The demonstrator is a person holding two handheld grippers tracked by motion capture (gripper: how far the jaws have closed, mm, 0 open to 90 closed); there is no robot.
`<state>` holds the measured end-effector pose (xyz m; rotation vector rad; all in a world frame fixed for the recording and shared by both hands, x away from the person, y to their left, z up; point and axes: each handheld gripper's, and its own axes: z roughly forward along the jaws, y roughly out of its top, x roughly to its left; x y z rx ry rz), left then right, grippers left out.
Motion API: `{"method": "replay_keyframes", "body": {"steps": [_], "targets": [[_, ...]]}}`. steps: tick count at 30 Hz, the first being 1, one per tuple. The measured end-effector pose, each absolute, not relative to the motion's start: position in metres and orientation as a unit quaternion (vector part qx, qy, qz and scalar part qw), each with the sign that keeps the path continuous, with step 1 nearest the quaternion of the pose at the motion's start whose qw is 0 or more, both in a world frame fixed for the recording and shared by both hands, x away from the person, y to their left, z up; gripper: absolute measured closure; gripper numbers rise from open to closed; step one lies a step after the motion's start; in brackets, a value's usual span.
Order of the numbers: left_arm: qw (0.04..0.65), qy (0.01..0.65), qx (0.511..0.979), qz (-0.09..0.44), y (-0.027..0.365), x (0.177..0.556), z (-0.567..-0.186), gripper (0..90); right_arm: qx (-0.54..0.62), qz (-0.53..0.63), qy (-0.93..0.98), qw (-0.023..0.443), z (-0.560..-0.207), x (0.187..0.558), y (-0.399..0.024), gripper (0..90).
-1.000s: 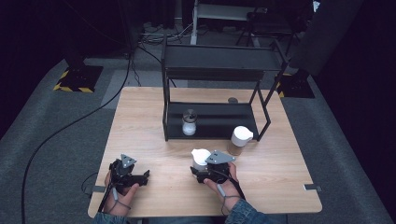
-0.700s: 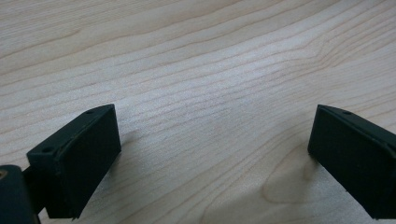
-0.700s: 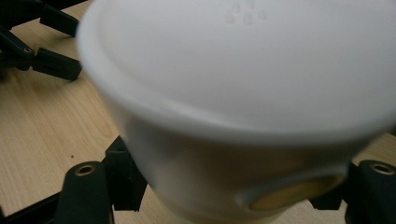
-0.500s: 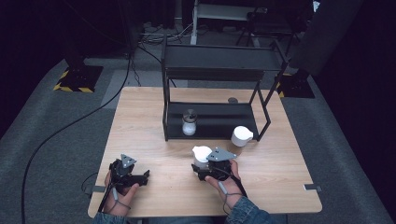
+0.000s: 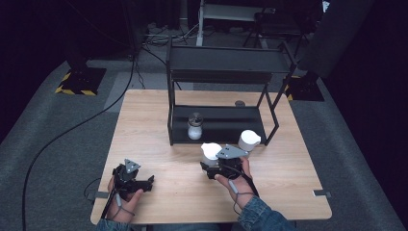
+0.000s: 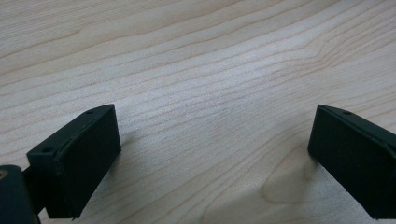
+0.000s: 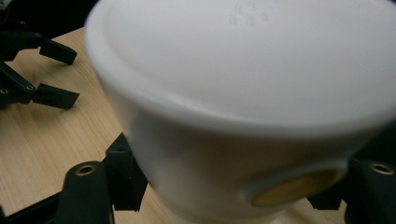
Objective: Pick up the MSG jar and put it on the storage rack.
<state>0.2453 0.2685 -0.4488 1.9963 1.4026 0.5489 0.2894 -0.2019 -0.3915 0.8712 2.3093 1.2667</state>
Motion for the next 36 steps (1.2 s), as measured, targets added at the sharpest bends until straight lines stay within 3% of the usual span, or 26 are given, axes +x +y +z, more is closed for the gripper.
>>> {"method": "replay_keyframes", "body": {"steps": [36], "targets": [[0.315,0.532,0.758,0.208,0.269,0.245,-0.449,2.4,0.318,0.459,0.800,0.220,-0.343,0.315,-0.204,30.3]]}}
